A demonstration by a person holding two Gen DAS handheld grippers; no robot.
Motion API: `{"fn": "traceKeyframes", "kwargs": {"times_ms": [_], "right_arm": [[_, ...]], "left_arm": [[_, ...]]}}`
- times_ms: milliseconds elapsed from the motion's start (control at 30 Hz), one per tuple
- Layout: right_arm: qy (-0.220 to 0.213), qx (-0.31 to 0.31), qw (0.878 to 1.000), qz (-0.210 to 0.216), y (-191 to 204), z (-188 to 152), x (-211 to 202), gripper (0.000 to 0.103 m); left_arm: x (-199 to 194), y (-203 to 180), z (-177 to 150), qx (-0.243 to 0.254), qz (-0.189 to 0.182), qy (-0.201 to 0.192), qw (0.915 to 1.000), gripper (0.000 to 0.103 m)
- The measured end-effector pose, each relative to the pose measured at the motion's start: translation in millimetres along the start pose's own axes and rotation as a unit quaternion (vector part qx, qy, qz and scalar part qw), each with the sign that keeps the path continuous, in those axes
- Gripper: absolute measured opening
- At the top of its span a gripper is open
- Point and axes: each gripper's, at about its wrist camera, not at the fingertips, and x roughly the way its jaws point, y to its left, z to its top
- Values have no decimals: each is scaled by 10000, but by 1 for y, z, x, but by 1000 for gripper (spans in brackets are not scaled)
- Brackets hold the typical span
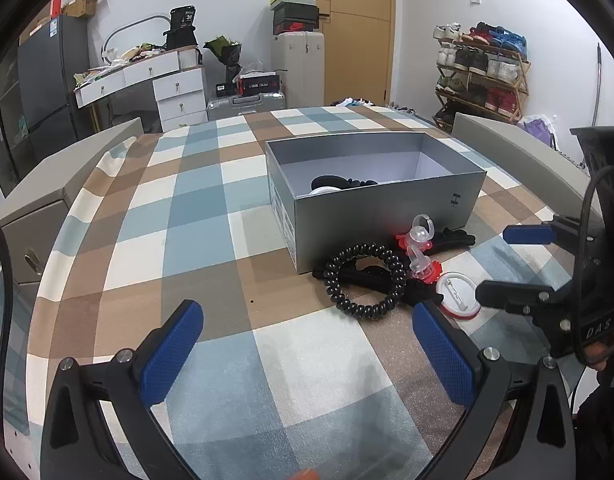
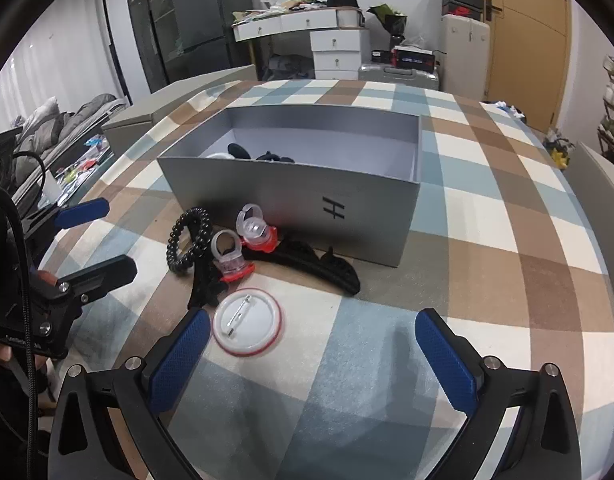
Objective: Organize jewelry
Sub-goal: 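Open both grippers and withdraw them from the box, then grasp the white round badge with the right gripper while the left gripper grasps the black beaded bracelet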
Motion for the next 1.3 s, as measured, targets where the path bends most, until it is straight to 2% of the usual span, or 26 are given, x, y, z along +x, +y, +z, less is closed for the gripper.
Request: {"fn": "traceKeyframes", "kwargs": {"times_ms": [100, 167, 267, 333, 400, 533, 833, 1033, 1300], "right_arm": [[-34, 99, 9999, -27, -4, 6, 1, 101], [-38, 150, 9999, 52, -7, 11, 3, 92], [80, 189, 9996, 204, -6, 12, 4, 84], [65, -1, 9992, 389, 1, 7, -1, 83], [43, -188, 9991, 381, 8, 3, -4, 79], [158, -463, 9978, 457, 20, 0, 0, 64], [254, -939, 9949, 253, 37, -6, 8, 63], [262, -852, 9960, 70, 28, -5, 9, 62], [256, -917, 9954, 116, 30, -2, 10, 62]], "left_arm": [[0, 0, -1, -1, 6, 4, 10000, 102], [0, 0, -1, -1, -4, 4, 10000, 102], [-1, 0, -2, -3, -13, 6, 10000, 102], [-1, 0, -2, -1, -24, 4, 10000, 102], [0, 1, -1, -2, -29, 8, 10000, 102], [0, 3, -1, 7, -84, 14, 10000, 102], [2, 10, -1, -182, -213, 88, 9996, 102], [2, 10, 0, -219, -255, 104, 9994, 102], [2, 11, 0, -249, -256, 122, 9993, 102]]}}
